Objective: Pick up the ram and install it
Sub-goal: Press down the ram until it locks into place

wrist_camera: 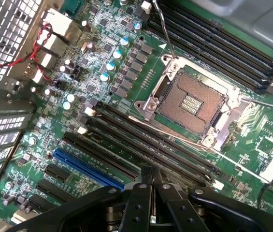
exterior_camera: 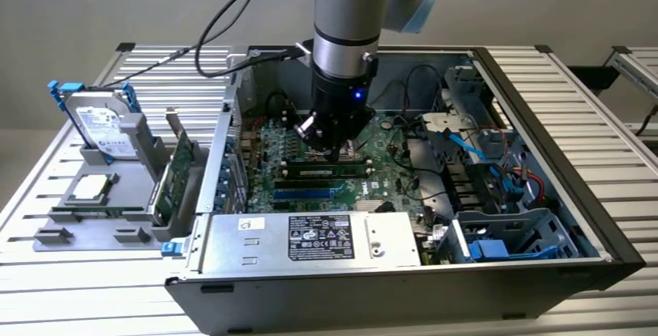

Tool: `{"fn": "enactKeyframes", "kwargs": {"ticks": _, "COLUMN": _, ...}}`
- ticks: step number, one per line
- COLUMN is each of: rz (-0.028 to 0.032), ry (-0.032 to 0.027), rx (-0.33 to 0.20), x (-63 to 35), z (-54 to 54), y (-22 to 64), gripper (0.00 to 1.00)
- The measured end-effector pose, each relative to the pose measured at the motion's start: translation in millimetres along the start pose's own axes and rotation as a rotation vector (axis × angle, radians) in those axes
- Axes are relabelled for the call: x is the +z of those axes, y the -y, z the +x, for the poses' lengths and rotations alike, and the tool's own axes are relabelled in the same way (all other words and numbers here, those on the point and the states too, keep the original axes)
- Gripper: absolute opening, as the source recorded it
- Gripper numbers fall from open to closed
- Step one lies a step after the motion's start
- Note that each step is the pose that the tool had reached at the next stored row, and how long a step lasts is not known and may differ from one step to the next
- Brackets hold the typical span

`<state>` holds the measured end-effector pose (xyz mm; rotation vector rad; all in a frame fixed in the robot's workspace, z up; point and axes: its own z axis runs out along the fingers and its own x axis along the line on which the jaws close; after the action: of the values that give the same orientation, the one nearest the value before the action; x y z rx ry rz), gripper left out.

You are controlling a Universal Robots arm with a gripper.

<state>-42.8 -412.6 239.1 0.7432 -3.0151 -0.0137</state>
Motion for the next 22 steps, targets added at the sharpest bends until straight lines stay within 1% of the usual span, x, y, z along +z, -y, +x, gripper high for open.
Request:
{"fn": "enactKeyframes", "kwargs": {"ticks": 3, "rz": 0.0009, "ry": -0.0004, "rx": 0.034, "x": 0.0, "z": 0.0, "y": 0.0, "gripper": 0.11}}
{"fn": "enactKeyframes", "kwargs": {"ticks": 22, "rz": -0.0022, "ry": 0.0011, "rx": 0.261, "x": 0.0, "z": 0.0, "y": 0.0, "gripper": 0.11}}
